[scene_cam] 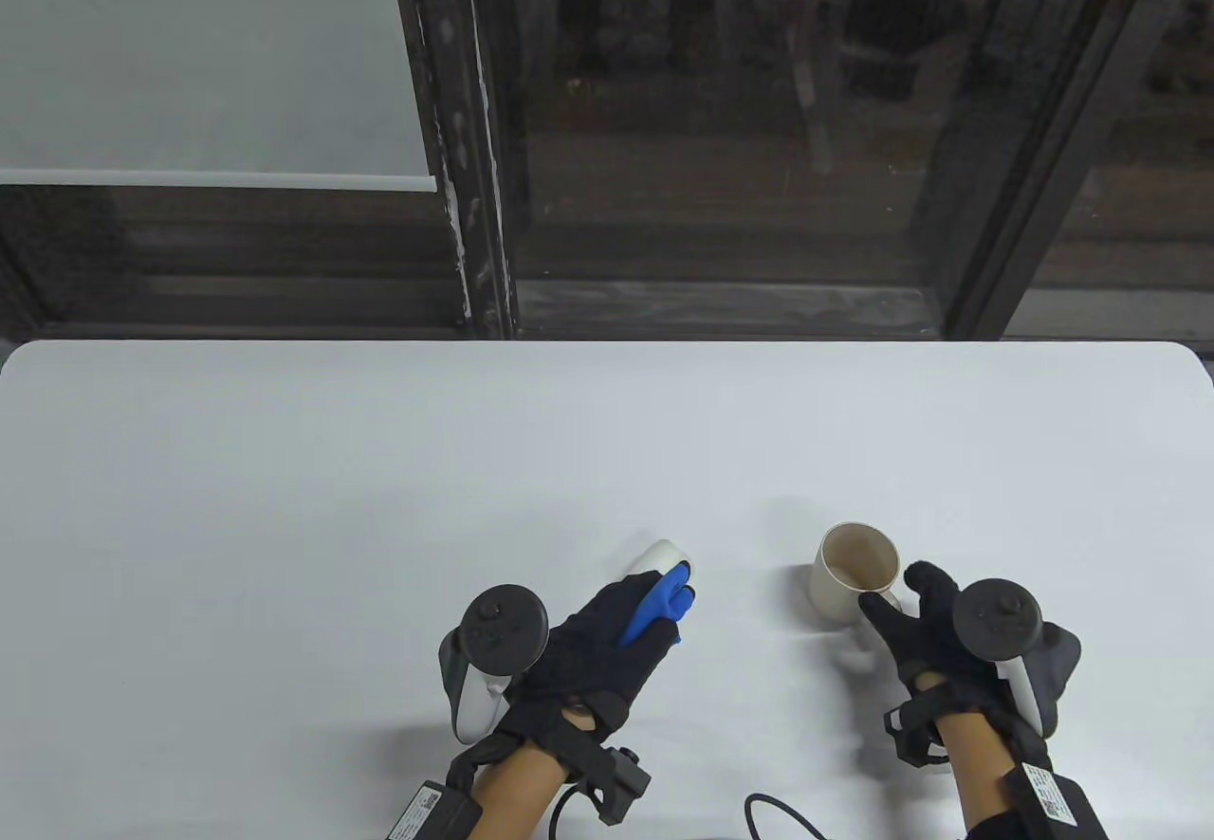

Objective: Brush the water cup with the cup brush

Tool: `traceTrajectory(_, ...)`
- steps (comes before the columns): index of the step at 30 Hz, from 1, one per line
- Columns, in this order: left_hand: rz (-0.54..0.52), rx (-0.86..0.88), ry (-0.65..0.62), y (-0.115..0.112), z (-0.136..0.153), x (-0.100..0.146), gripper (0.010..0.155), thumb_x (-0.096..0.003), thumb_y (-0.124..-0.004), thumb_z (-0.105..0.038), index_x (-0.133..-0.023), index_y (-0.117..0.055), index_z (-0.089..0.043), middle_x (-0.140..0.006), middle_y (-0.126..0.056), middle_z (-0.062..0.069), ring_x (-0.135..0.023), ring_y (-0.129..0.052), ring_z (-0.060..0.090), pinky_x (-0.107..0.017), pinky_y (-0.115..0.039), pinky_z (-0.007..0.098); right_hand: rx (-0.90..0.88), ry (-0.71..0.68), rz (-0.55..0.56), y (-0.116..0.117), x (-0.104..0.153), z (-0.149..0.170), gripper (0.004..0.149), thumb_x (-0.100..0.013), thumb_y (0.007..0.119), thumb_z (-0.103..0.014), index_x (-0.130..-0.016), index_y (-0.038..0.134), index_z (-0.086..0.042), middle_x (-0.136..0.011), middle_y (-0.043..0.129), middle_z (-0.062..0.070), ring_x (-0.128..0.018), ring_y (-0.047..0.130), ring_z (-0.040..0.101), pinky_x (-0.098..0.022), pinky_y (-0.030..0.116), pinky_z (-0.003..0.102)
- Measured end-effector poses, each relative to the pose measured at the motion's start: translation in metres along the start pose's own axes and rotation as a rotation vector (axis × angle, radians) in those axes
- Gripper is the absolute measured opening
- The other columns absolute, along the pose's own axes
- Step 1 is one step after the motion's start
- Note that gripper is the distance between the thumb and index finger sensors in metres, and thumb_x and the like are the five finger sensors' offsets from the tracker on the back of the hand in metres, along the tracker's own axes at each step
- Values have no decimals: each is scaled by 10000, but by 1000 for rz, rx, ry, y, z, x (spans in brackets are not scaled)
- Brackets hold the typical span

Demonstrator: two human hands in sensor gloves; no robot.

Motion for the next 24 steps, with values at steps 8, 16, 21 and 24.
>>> traceTrajectory(8, 9, -46, 37, 4, -1, -1, 656, -440, -839, -538, -1024, -726, -261, -1139, -664, 100, -1035, -707, 371, -769, -567, 572, 52, -279, 126, -26, 17, -44, 636, -447, 708, -646, -989, 671, -315, -1029, 636, 70, -980, 702, 346, -635, 521, 658)
traceTrajectory(16, -61, -138, 72, 22, -12, 1, 670, -442, -841, -546, -1037, -705, -269, -1152, -641, 97, -1053, -679, 365, -787, -541, 557, 39, -423, 112, -31, 37, -74, 627, -454, 708, -637, -1005, 657, -343, -1017, 687, 39, -965, 759, 311, -647, 544, 642)
traceTrajectory(21, -155, -395, 105, 43, -29, 1, 685, -443, -830, -564, -1054, -676, -296, -1179, -602, 67, -1089, -628, 348, -807, -507, 560, 36, -452, 88, -28, 41, -81, 618, -460, 706, -632, -1005, 662, -345, -1019, 689, 39, -969, 758, 311, -651, 545, 641)
traceTrajectory(24, -184, -457, 150, 53, -22, -9, 689, -441, -833, -559, -1059, -666, -303, -1189, -585, 52, -1108, -595, 338, -817, -480, 565, 34, -453, 75, -27, 42, -82, 622, -461, 703, -633, -1008, 661, -341, -1022, 688, 38, -970, 760, 309, -652, 546, 640)
Point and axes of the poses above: the tracker on the back of each hand, its own z axis roughly to the little-finger side, its own x axis roughly from the fingertips to the wrist, y = z × x, the point moved 1 cm from there along -x, roughly from the wrist to the fingertips
